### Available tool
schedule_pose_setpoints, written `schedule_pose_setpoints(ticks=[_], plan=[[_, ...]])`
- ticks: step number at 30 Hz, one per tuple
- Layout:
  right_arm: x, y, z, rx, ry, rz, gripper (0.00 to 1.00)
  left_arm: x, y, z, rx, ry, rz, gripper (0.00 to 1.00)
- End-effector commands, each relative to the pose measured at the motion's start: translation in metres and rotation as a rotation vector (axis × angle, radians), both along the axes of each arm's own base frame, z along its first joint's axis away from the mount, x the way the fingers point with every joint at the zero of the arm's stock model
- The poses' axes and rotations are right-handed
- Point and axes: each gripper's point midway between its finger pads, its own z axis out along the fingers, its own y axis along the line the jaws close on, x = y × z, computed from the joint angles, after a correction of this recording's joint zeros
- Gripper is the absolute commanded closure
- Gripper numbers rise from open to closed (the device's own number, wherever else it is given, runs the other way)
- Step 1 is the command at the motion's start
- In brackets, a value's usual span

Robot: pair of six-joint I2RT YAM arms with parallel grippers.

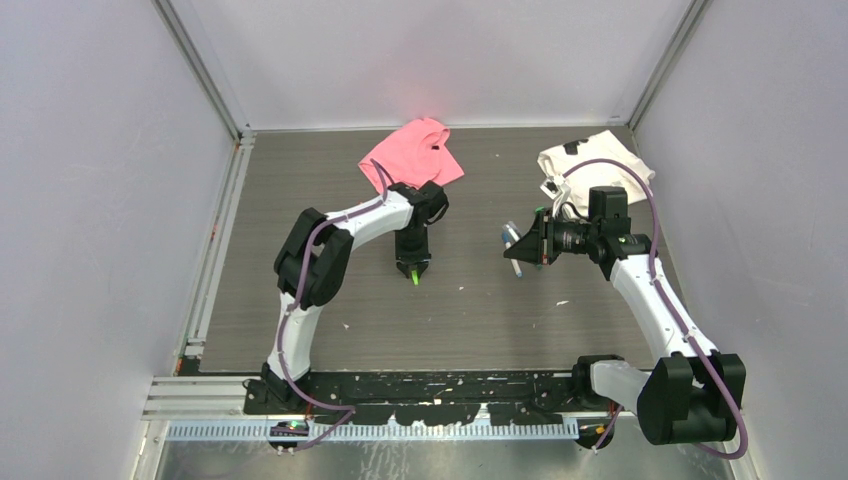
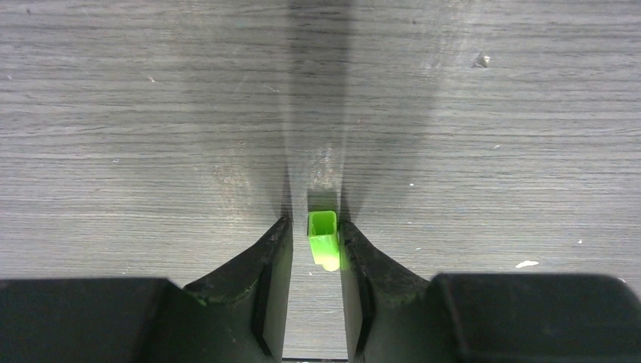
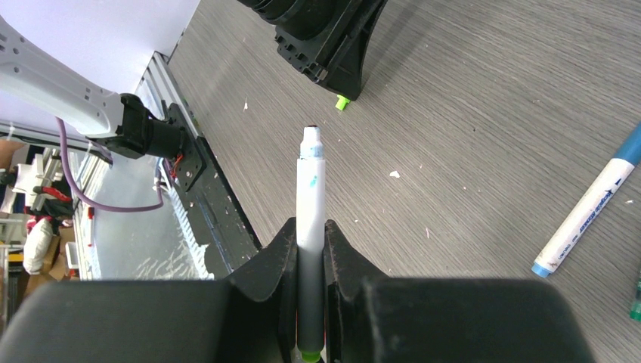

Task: Insert the pens into the pen caps
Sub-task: Insert the pen cap onto the pen.

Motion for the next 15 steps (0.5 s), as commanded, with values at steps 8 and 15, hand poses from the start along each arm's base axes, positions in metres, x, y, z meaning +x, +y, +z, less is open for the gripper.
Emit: schedule_pose_setpoints(ticks=[8, 15], plan=[[-0.003, 0.004, 0.009, 0.037, -0.031, 0.044, 0.99, -0.014, 0.017, -0.051, 0.084, 0.051, 0.027, 0.99], [-0.019, 0.006, 0.012, 0.003, -0.116, 0.169, 0.99, 0.028, -0.017, 0.029, -0.172, -0.255, 0.039, 0.99]])
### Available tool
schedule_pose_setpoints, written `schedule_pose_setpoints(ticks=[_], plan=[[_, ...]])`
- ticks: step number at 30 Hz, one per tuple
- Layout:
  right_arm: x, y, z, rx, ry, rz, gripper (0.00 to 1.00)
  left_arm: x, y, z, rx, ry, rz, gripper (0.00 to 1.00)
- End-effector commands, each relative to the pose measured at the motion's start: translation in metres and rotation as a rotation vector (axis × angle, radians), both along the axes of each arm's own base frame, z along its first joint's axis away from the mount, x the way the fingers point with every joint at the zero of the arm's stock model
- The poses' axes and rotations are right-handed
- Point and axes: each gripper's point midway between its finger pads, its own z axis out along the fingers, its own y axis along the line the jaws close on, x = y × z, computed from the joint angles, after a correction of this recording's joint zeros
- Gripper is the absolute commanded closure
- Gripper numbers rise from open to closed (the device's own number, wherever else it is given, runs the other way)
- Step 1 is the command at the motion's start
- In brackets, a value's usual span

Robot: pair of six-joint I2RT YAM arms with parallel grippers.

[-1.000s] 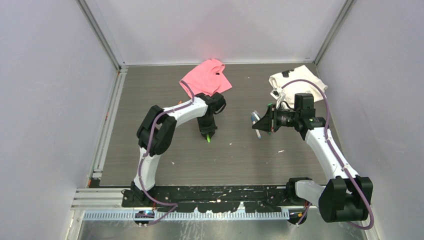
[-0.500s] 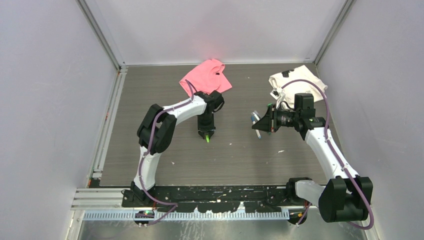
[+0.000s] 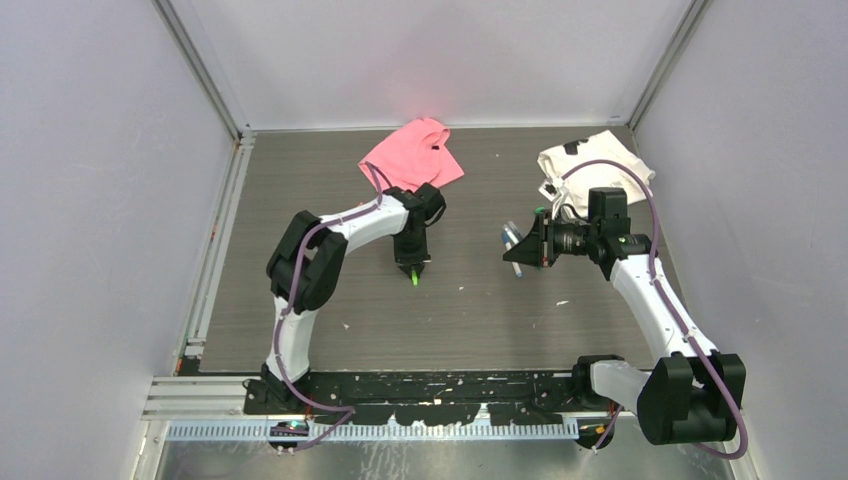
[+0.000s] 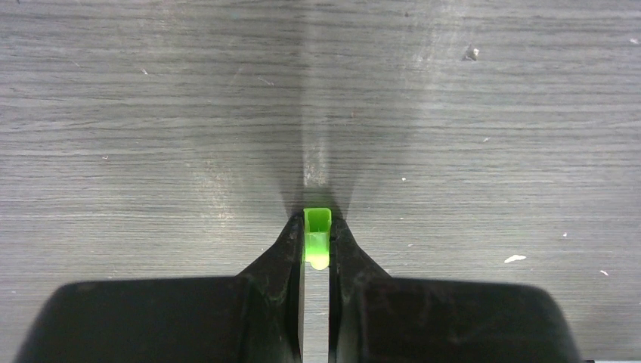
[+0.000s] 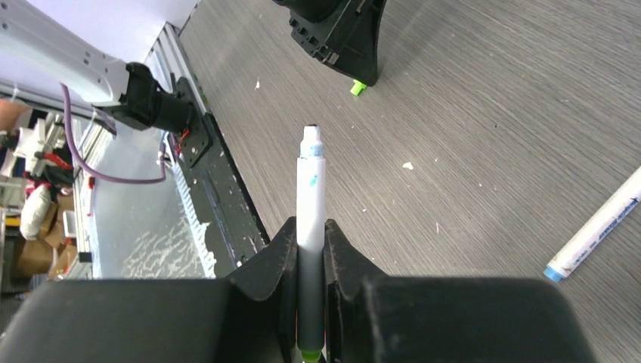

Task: Insert the pens into the pen caps
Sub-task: Insert the pen cap onto the pen.

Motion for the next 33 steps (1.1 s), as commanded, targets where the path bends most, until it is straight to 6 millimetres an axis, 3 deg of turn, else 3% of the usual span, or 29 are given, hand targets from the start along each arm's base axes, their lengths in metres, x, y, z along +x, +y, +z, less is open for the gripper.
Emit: schedule_pose_setpoints(ticks=[1, 5, 9, 14, 18, 22, 25, 33], plan=[[-0.013, 0.004, 0.014, -0.011, -0.120, 0.138, 0.99, 0.034, -0.020, 0.042, -0.164, -0.252, 0.013, 0.99], [-0.029, 0.002, 0.024, -0.058, -0.311, 0.301, 0.99, 0.053, -0.046, 0.123, -0.418, -0.499, -0.010, 0.99], [-0.036, 0.003, 0.044, -0.079, -0.448, 0.421, 0.99, 0.054, -0.061, 0.204, -0.663, -0.721, -0.054, 0.99], [-0.037, 0.011, 0.080, -0.058, -0.566, 0.488, 0.99, 0.031, -0.054, 0.310, -0.977, -1.058, -0.107, 0.99], [-0.034, 0.016, 0.109, -0.060, -0.622, 0.506, 0.99, 0.006, -0.046, 0.371, -1.167, -1.255, -0.174, 0.99], [-0.024, 0.025, 0.134, -0.069, -0.621, 0.474, 0.99, -0.010, -0.042, 0.416, -1.365, -1.345, -0.172, 0.99], [0.000, 0.036, 0.146, -0.139, -0.578, 0.352, 0.99, -0.017, -0.044, 0.440, -1.524, -1.374, -0.163, 0.99], [0.010, 0.060, 0.184, -0.045, -0.562, 0.217, 0.99, -0.018, -0.044, 0.467, -1.719, -1.364, -0.120, 0.99]])
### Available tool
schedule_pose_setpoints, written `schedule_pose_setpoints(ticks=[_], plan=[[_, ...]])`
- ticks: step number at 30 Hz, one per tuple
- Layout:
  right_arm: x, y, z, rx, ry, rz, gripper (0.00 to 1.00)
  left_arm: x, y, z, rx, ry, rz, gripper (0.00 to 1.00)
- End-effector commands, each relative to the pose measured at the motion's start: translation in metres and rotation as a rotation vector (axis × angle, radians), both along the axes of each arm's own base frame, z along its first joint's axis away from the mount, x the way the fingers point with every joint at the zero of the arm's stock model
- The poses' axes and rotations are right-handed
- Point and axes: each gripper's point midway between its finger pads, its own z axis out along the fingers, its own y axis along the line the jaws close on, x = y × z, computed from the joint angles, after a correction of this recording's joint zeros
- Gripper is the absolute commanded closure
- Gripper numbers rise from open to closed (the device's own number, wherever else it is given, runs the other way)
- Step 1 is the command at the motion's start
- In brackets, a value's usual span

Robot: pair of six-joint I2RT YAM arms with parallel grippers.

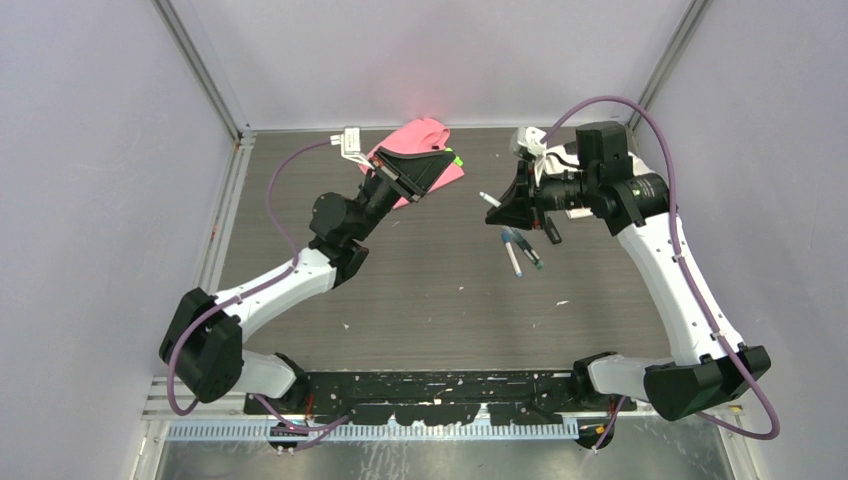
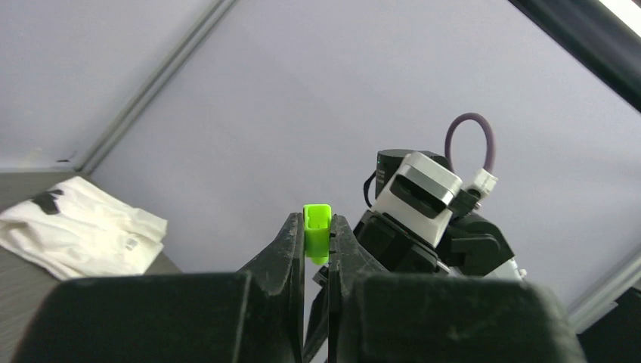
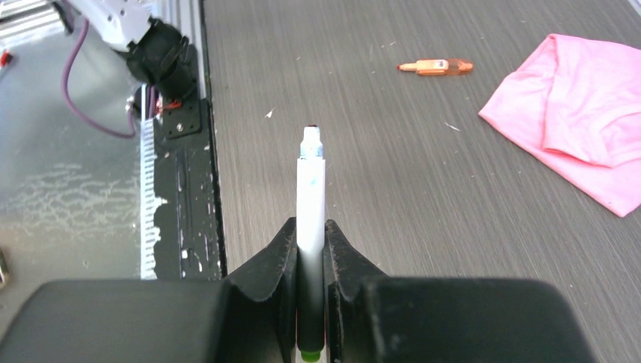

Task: Insert the pens into the pen caps
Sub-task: Insert the pen cap onto the pen.

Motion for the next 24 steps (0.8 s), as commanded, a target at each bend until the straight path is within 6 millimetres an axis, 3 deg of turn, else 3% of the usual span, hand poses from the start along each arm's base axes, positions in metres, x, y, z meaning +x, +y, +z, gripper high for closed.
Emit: schedule_pose_setpoints(ticks=[1, 4, 12, 24], plan=[[0.013, 0.011, 0.045, 0.121, -0.017, -0.124, 0.99, -0.024, 0.014, 0.057, -0.164, -0.126, -0.057, 0.99], [0.015, 0.017, 0.057, 0.180, 0.015, -0.147, 0.99, -0.024, 0.013, 0.056, -0.166, -0.119, -0.061, 0.99], [0.020, 0.027, 0.066, 0.254, 0.060, -0.160, 0.99, -0.023, 0.005, 0.052, -0.165, -0.096, -0.099, 0.99], [0.016, 0.035, 0.062, 0.258, 0.093, -0.143, 0.99, -0.021, -0.002, 0.049, -0.168, -0.078, -0.118, 0.99]])
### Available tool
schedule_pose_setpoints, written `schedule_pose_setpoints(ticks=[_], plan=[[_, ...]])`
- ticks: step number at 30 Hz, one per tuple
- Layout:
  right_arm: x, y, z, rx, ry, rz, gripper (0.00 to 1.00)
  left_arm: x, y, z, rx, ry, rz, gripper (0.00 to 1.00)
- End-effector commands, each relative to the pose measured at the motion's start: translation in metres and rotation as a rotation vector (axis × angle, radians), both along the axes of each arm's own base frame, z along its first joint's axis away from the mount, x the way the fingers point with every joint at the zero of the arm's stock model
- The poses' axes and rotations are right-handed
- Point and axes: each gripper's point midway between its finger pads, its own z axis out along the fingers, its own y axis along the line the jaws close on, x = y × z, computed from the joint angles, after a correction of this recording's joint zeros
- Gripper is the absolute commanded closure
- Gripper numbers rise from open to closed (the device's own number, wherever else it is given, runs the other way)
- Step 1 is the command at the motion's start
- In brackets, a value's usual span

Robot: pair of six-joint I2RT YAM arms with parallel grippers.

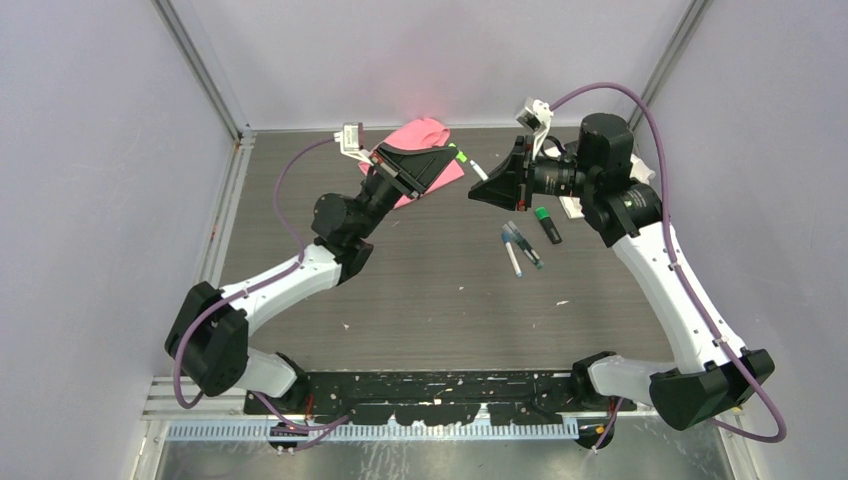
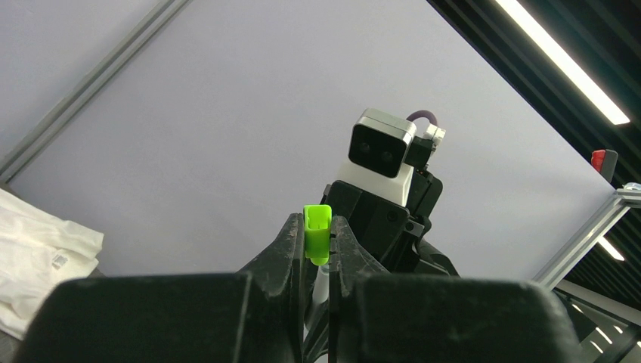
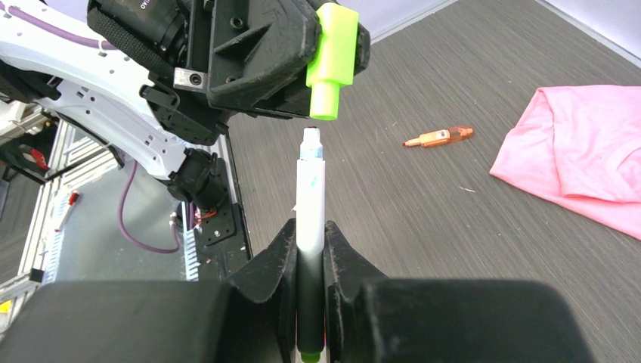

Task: Insert the pens into the pen caps
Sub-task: Insert the pen cap onto the pen.

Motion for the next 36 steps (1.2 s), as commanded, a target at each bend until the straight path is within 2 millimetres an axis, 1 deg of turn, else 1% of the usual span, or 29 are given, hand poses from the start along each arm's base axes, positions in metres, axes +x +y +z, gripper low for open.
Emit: schedule_pose_setpoints(ticks=[1, 24, 36], plan=[[-0.002, 0.004, 0.010, 0.026, -0.026, 0.002, 0.99, -0.013, 0.004, 0.031, -0.064, -0.078, -0.026, 0.99], [0.000, 0.004, 0.012, 0.030, -0.019, -0.019, 0.99, -0.019, 0.001, 0.032, -0.058, -0.077, -0.059, 0.99], [0.000, 0.004, 0.013, 0.036, -0.013, -0.022, 0.99, -0.022, -0.012, 0.024, 0.013, -0.078, -0.097, 0.99]])
